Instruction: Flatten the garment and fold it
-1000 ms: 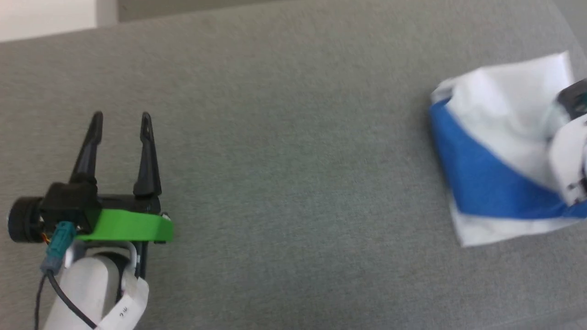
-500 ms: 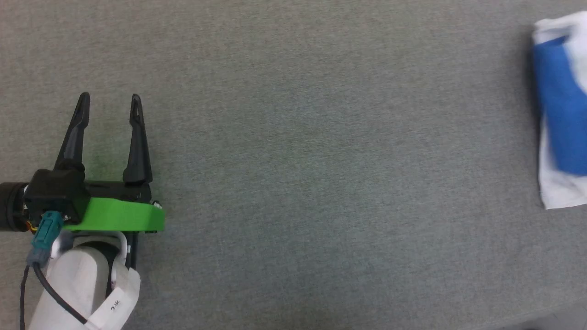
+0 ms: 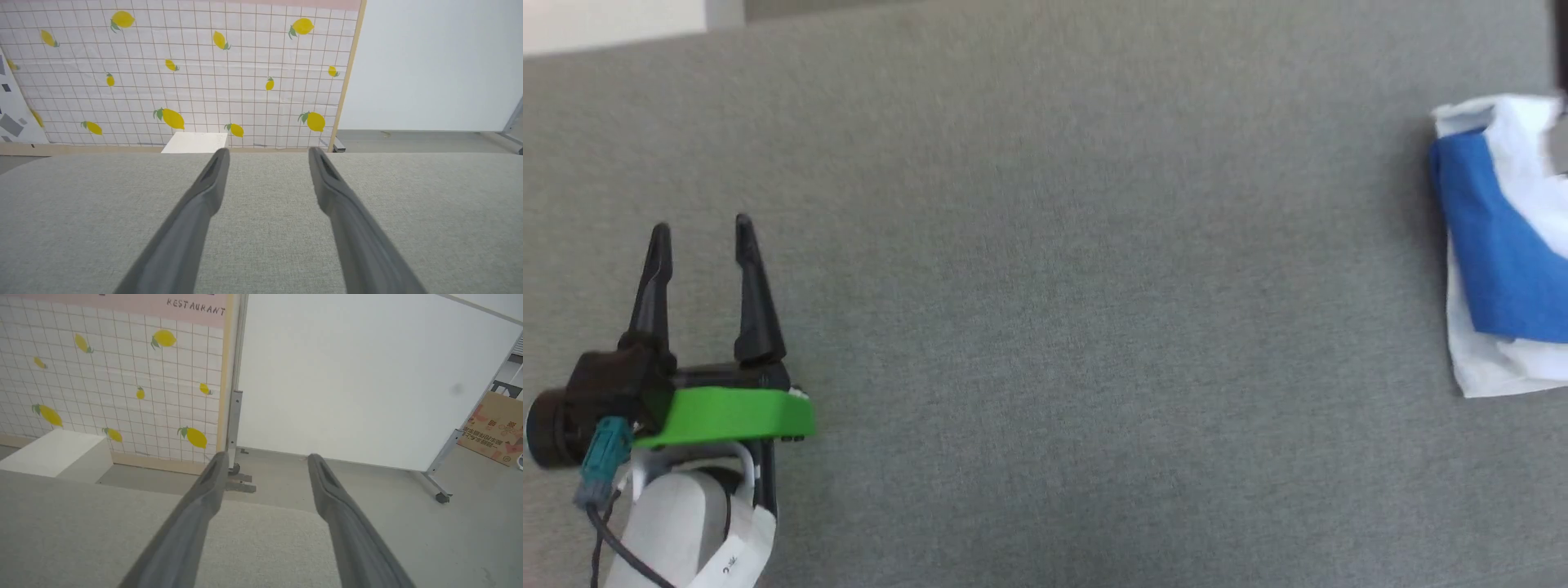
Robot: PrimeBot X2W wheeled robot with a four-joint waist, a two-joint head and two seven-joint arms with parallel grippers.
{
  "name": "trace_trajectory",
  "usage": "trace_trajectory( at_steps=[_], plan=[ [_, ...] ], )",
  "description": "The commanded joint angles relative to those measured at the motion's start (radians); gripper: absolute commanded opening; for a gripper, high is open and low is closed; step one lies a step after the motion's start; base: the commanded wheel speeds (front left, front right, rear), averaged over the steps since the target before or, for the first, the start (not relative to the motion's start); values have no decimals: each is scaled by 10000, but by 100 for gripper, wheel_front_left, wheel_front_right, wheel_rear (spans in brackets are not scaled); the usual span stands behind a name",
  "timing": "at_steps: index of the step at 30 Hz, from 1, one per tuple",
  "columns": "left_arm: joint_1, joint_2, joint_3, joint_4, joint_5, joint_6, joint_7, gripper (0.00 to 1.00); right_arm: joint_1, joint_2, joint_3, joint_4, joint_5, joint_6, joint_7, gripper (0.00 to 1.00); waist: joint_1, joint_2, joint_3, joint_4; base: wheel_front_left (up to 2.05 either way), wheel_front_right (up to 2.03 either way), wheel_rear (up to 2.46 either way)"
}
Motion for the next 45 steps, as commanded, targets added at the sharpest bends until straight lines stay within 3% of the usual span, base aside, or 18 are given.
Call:
trace_trajectory(
  at_steps=[1,10,15,27,36,37,45],
  plan=[
    [194,-44,99,36,-44,57,-98,100,320,436,-13,-179,71,-15,-333,100,0,0,-1234,237,0,0,0],
    [909,-455,477,243,-388,107,-265,100,2001,3135,74,-1210,-62,-15,-1678,100,0,0,-2660,695,0,0,0],
    [1223,-751,489,364,-537,-23,-287,100,3190,4006,372,-1427,-72,-15,-2204,100,0,0,-3085,798,0,0,0],
    [1723,-1376,504,846,-457,-389,-295,100,5551,4235,532,-1144,-232,-15,-2686,100,0,0,-3504,786,0,0,0],
    [1991,-1595,301,1525,-264,-638,-296,100,6060,4237,292,-495,-421,-15,-2705,100,0,0,-3521,772,0,0,0],
    [1888,-1573,292,1545,-389,-591,-253,0,6008,4224,291,-489,-376,-2,-2662,0,0,0,-3522,772,0,0,0],
    [1880,-1585,283,1542,-319,-611,-174,0,6058,4223,267,-577,-449,0,-2591,0,0,0,-3529,795,0,0,0]
  ],
)
